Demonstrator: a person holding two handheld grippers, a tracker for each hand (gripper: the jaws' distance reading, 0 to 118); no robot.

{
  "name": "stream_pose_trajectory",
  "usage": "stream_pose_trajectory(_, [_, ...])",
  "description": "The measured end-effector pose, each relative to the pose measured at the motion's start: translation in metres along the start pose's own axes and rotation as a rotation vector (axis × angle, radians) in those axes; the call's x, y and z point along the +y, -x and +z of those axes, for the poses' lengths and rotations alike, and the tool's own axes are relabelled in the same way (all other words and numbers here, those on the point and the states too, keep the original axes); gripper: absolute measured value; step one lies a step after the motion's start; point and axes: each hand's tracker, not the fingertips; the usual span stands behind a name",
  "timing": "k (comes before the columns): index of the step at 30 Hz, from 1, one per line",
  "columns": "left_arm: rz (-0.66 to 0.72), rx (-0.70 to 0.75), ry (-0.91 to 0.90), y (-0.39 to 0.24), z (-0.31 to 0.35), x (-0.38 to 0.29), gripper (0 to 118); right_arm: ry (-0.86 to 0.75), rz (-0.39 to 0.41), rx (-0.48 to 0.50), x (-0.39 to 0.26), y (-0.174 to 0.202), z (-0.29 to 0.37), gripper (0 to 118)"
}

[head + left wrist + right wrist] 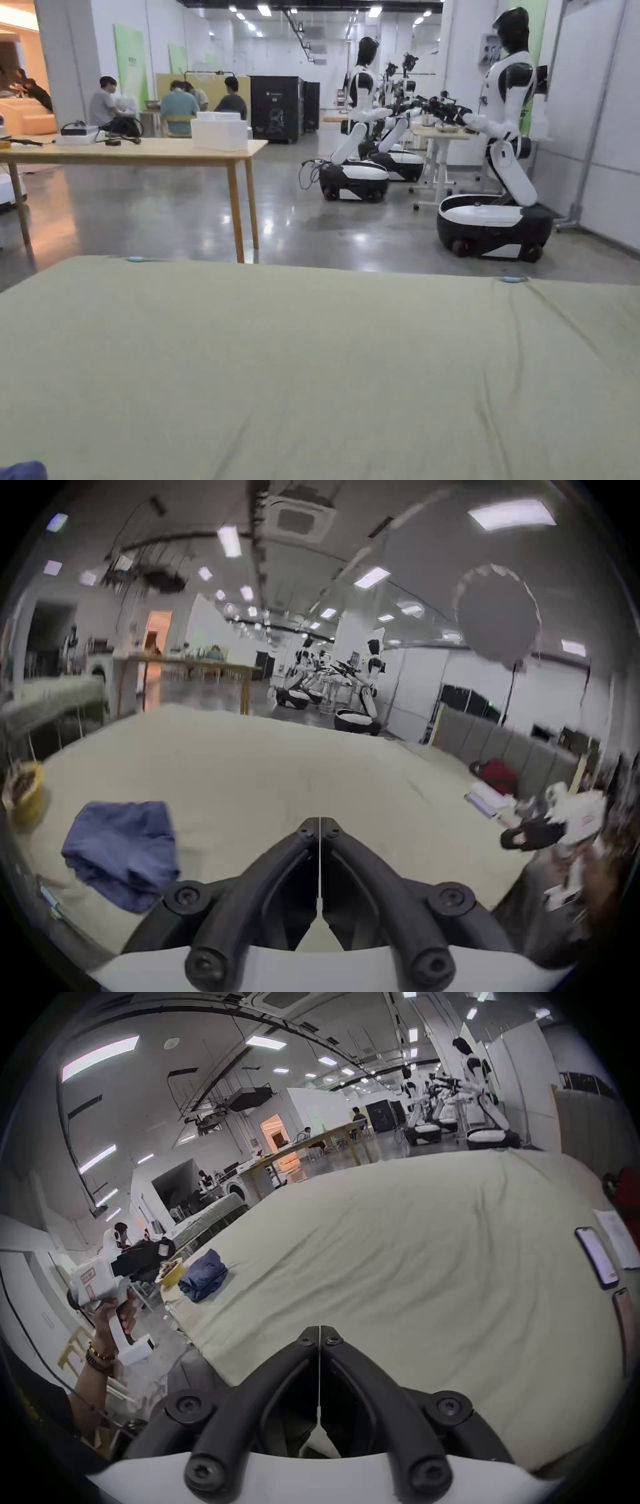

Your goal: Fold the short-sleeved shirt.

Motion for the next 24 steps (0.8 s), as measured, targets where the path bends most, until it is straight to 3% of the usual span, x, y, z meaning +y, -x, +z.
stream_pose_trajectory(2, [-0.062,-0.030,0.000,-0.041,-0.015,0.002,0,-0.039,0.028,-0.045,0.001,-0.002,0.017,1])
stream_pose_trajectory(3, [-0.012,-0.105,-0.016,-0.058,-0.021,0.007,0,-0.053,0.035,-0.060,0.004,-0.005,0.026,1])
stream_pose_trajectory(5, [0.085,-0.104,-0.094,-0.074,-0.035,0.019,0,-0.101,0.074,-0.103,0.020,-0.005,0.043,1])
stream_pose_trajectory(9, [-0.041,0.019,-0.211,-0.112,-0.053,0.080,0,-0.281,0.242,-0.216,0.081,0.005,0.068,1])
stream_pose_trajectory(11, [-0.023,0.044,-0.269,-0.118,-0.066,0.121,0,-0.376,0.291,-0.332,0.121,0.011,0.066,1])
stream_pose_trajectory(13, [0.020,0.072,-0.279,-0.125,-0.091,0.161,0,-0.455,0.345,-0.377,0.163,0.011,0.054,1])
stream_pose_trajectory(16, [0.027,0.090,-0.285,-0.126,-0.136,0.209,0,-0.529,0.354,-0.409,0.228,0.000,0.018,1])
stream_pose_trajectory(18, [-0.055,0.168,-0.313,-0.134,-0.165,0.231,0,-0.537,0.338,-0.474,0.263,-0.008,-0.007,1])
stream_pose_trajectory(20, [-0.081,0.188,-0.332,-0.131,-0.193,0.245,0,-0.587,0.306,-0.467,0.290,-0.023,-0.029,2])
stream_pose_trajectory(24, [-0.332,0.275,-0.385,-0.141,-0.238,0.254,0,-0.601,0.332,-0.580,0.323,-0.051,-0.073,2])
